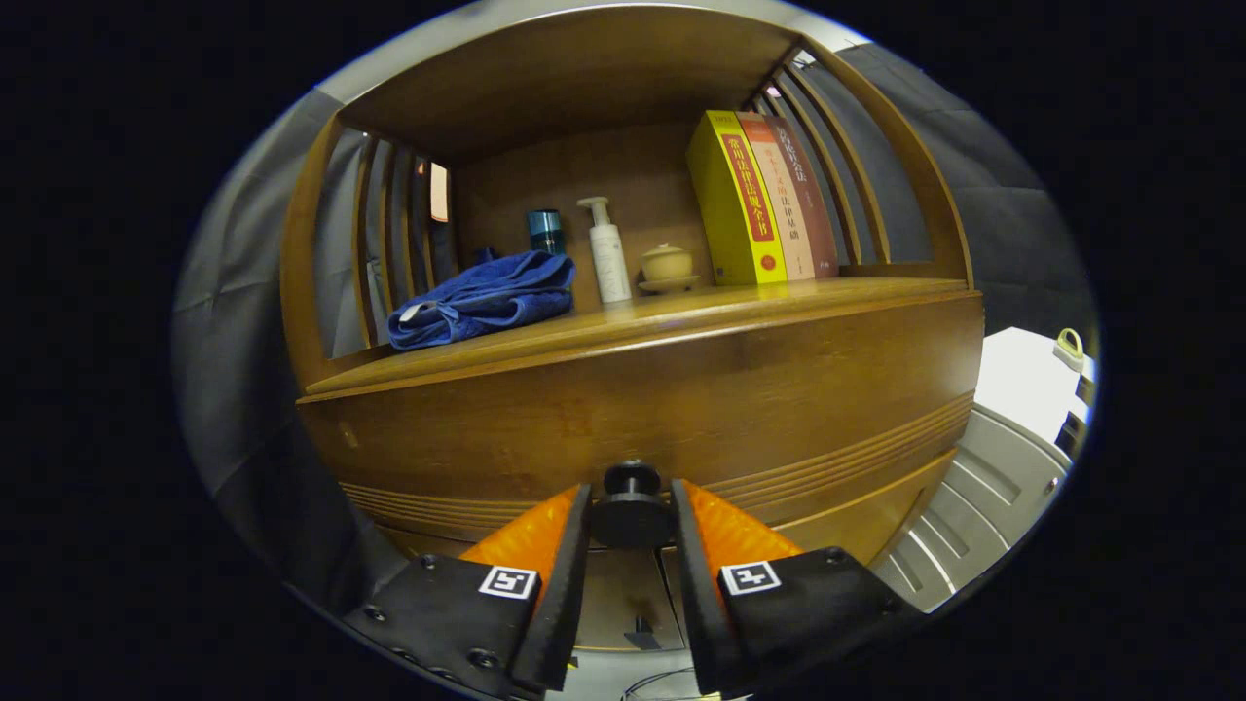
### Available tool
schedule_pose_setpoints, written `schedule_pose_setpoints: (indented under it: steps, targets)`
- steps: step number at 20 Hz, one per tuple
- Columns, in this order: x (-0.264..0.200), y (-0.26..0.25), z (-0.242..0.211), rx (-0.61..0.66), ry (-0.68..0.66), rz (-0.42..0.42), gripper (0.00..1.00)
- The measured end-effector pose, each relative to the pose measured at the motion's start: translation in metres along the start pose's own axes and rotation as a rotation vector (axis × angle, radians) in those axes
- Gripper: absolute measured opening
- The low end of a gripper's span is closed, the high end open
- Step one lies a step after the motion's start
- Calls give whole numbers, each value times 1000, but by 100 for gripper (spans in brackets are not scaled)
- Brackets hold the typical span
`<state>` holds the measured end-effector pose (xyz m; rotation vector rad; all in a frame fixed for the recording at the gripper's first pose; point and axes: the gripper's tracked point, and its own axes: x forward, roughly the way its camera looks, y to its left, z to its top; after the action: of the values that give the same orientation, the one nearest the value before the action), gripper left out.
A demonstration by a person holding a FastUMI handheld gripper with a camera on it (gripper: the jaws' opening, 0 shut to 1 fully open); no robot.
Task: Pull open the drawer, take out the items inside it, and place them on the countertop above the cabinet.
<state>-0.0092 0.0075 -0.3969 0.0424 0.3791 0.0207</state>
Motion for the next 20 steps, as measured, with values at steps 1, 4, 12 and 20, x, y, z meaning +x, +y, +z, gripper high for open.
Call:
schedule_pose_setpoints:
  steps: [1,4,12,20]
  targets:
    - [0,0,0,-3,3,-6,55]
    - [-1,0,0,-20,2,-15,48]
    - [-36,0,-5,-54,12,-10,40]
    - [-97,3,-10,-71,7,-19,40]
